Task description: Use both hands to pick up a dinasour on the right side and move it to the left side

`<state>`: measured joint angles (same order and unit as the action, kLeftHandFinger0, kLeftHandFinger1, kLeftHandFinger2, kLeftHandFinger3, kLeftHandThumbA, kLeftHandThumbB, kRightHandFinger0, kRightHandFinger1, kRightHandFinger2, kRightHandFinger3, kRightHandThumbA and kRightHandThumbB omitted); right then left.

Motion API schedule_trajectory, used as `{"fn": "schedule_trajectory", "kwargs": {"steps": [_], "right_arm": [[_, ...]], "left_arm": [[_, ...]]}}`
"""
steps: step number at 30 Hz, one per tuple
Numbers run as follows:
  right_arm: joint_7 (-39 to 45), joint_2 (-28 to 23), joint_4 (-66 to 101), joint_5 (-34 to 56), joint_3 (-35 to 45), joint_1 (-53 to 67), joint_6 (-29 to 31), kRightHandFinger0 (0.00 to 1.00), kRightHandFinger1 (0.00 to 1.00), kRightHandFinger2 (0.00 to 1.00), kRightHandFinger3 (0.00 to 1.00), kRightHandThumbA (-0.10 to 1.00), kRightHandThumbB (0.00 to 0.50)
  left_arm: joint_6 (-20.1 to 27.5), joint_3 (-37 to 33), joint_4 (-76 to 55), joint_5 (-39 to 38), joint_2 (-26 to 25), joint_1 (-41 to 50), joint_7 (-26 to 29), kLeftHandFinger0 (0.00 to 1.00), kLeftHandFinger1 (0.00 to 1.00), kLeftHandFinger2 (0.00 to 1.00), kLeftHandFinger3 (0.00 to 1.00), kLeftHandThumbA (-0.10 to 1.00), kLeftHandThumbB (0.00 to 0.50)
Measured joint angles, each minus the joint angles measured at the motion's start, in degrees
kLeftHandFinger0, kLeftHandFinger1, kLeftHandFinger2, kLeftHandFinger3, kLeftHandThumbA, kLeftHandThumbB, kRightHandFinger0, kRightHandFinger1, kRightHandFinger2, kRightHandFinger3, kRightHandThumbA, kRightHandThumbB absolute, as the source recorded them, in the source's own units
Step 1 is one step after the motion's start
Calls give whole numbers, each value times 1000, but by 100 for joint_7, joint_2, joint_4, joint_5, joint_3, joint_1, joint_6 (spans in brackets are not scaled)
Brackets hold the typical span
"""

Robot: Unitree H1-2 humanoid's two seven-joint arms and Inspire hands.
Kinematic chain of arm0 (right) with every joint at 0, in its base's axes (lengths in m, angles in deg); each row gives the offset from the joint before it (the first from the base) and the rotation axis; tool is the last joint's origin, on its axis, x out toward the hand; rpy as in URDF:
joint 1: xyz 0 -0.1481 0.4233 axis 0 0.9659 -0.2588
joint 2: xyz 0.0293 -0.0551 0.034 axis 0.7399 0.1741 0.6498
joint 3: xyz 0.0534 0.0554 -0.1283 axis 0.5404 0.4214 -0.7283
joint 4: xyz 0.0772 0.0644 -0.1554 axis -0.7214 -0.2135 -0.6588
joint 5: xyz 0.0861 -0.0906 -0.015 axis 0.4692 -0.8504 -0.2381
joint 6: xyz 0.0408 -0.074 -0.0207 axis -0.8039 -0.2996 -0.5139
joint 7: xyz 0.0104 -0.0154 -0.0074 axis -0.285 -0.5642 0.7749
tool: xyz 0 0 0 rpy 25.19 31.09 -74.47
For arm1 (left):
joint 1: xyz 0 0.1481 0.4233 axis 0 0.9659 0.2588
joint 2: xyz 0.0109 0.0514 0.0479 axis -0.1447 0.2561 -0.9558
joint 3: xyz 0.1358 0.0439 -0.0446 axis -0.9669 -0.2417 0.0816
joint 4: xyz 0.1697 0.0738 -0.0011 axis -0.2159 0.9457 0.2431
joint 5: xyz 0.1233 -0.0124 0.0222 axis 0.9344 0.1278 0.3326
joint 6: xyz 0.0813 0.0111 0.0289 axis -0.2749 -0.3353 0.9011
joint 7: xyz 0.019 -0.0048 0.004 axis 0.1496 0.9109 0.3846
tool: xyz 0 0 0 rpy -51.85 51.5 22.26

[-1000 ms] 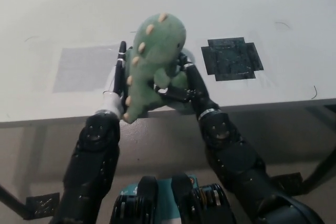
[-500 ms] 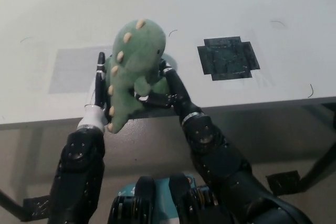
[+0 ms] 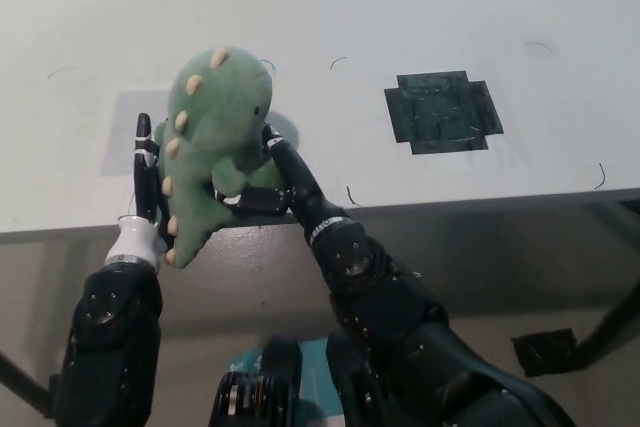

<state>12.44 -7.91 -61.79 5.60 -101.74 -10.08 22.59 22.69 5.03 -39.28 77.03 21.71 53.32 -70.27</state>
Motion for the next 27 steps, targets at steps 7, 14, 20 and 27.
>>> {"fn": "schedule_trajectory", "kwargs": {"steps": [7,14,20,27], "right_arm": [[9,10,-89,-18,25,-143,-117,1000,1000,1000,1000,1000,0],[14,5,-388,-13,151,-528,-329,1000,1000,1000,1000,1000,97],[48,-42,-610,-12,240,-697,-364,1000,1000,1000,1000,1000,133],[98,-63,-654,-11,304,-706,-363,1000,1000,1000,1000,1000,133]], "left_arm": [[-28,29,129,-116,-53,-85,-60,1000,1000,1000,1000,1000,242],[-90,74,670,-170,-131,-507,-99,1000,1000,1000,1000,1000,249],[-143,109,886,-174,-130,-708,-111,1000,1000,1000,1000,1000,263],[-124,122,992,-174,-119,-769,-120,1000,1000,1000,1000,1000,275]]}}
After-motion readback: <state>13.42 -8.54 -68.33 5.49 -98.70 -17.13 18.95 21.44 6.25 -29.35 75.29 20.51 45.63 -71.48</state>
